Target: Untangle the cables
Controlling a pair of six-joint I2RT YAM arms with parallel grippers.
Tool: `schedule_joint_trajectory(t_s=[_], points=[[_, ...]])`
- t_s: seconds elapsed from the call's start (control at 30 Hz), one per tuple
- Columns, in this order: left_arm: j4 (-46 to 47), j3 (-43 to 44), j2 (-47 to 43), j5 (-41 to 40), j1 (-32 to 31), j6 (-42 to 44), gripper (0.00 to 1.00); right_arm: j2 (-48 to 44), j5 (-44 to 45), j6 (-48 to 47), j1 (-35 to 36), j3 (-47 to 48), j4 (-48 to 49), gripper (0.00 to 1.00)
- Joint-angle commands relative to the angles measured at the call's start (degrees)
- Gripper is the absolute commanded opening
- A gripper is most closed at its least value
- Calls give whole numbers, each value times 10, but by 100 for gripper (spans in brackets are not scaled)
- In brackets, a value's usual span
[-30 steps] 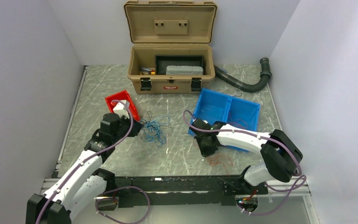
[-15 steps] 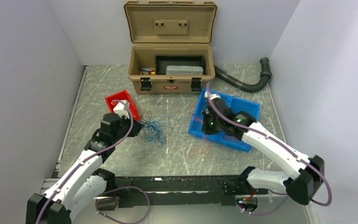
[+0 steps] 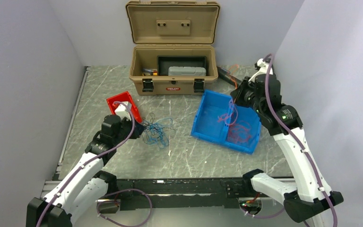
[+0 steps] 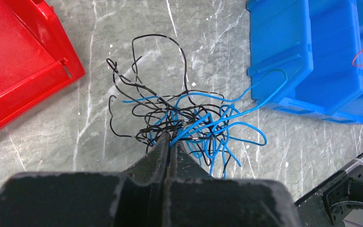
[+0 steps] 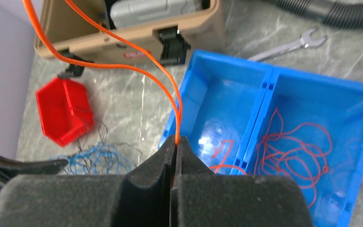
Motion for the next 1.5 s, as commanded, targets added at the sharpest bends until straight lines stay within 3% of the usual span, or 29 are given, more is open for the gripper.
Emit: schedule_joint_trajectory(t_s=[0.0,0.23,0.5,0.87,1.2,1.23,1.27,1.3,1.33,1.47], points=[[8,18,-13,14,1,3,0,-7,47,9,-28,57,31,0],[14,13,-18,26,1,-3,0,-1,142,41,-80,66,43,0],[20,8,-19,36,1,-7,0,-6,124,97,-155,-26,93,0],[22,7,-20,36,1,-11,0,3,149,137,-162,-190,171,0],[25,8,-14,35,1,-9,0,61,167,161,-163,-224,157,0],[26,8,-13,37,1,-10,0,64,163,165,-163,-231,162,3],[29,8,-11,38,1,-10,0,69,165,179,-163,-236,160,31],[30,9,-9,41,1,-11,0,74,167,191,-164,-240,151,76],[28,10,-7,42,1,-11,0,80,161,193,-167,-238,144,97],[24,9,-14,43,0,-10,0,76,143,168,-167,-219,135,100]])
